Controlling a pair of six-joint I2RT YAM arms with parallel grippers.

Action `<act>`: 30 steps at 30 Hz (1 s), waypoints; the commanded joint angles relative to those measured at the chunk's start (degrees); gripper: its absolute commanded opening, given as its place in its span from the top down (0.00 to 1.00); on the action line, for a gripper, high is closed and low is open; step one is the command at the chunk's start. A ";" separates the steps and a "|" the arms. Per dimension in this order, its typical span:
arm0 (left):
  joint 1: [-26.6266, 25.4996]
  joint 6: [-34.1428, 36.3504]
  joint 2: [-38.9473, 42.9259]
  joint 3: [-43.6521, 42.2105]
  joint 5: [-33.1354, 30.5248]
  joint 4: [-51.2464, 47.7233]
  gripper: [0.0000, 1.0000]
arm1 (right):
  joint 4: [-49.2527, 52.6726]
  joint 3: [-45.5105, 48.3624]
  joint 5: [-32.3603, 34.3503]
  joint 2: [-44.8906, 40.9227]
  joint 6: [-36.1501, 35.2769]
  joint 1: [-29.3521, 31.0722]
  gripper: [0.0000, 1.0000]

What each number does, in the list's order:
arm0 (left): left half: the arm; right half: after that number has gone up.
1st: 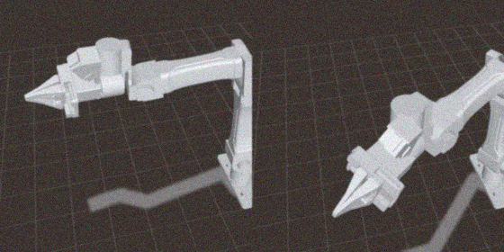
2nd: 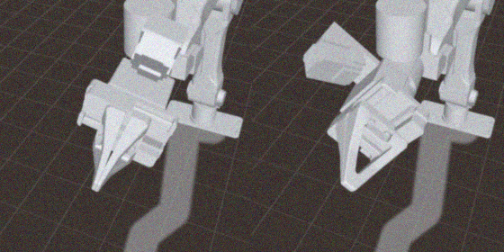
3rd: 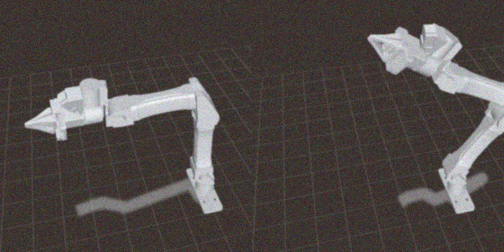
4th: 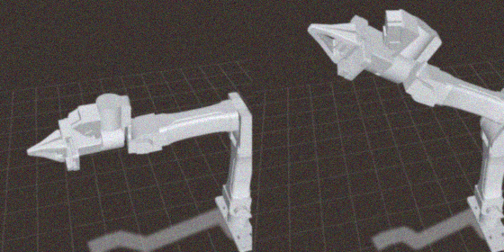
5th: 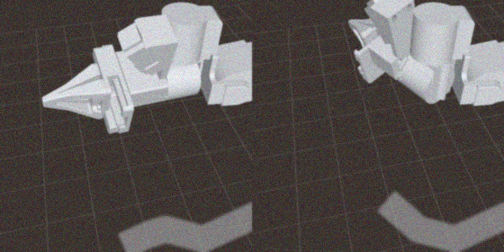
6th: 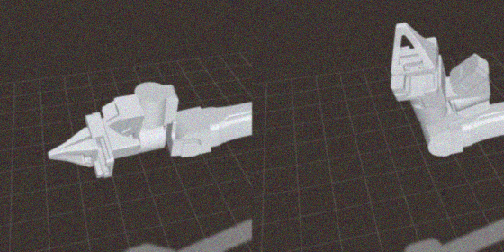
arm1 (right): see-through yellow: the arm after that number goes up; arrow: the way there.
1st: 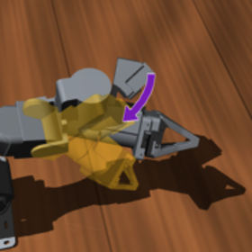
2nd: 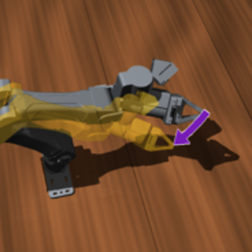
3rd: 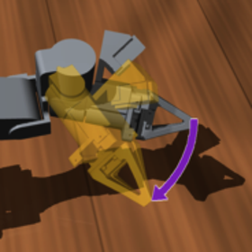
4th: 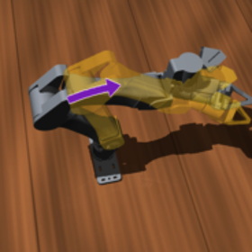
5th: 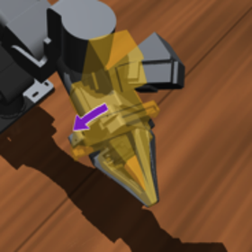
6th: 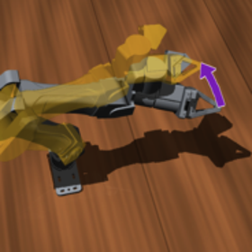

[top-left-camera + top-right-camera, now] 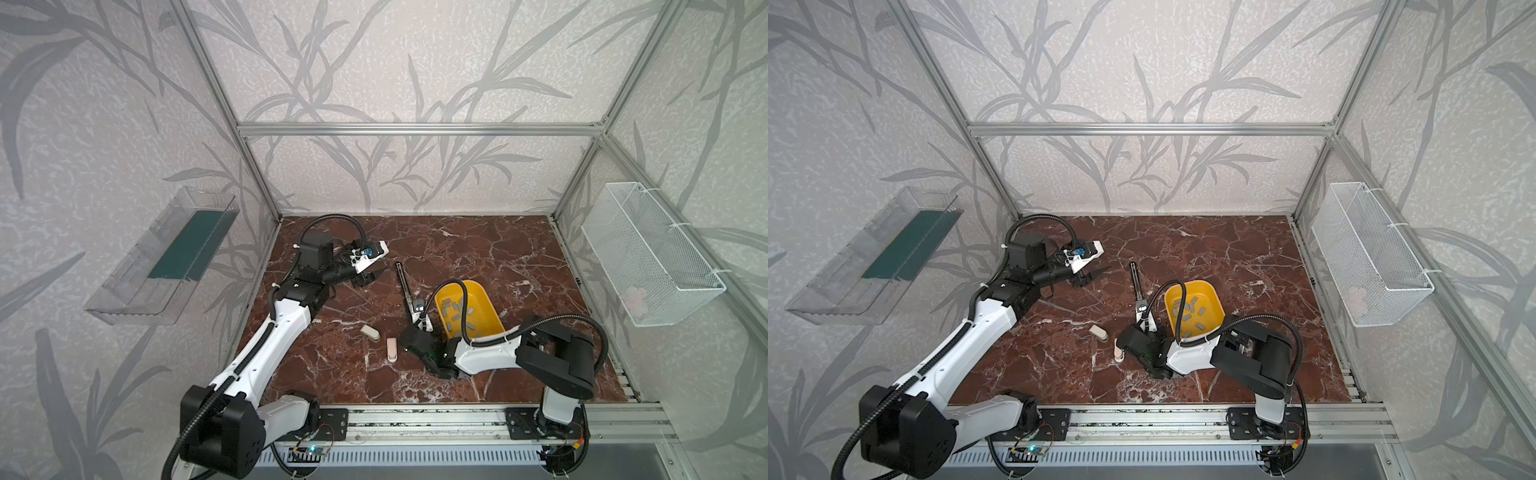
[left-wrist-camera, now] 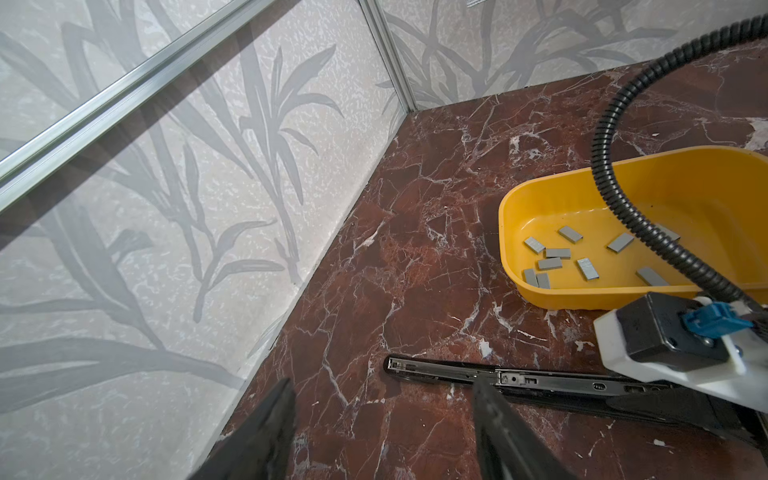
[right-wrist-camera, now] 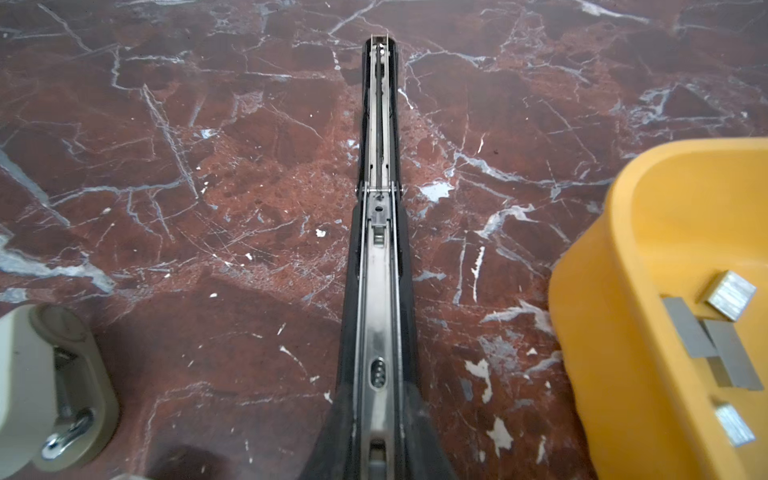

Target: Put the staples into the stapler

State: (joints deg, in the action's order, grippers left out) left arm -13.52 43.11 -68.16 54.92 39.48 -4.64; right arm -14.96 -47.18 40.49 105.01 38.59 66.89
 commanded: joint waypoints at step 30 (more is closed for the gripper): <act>-0.28 6.64 1.28 0.51 3.31 -4.39 0.33 | 9.23 -2.21 -3.18 -10.52 -9.94 -2.26 0.40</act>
State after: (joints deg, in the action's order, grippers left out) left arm -13.54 47.33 -68.12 54.92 40.88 -7.27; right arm -5.76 -48.84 37.08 100.09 34.04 64.75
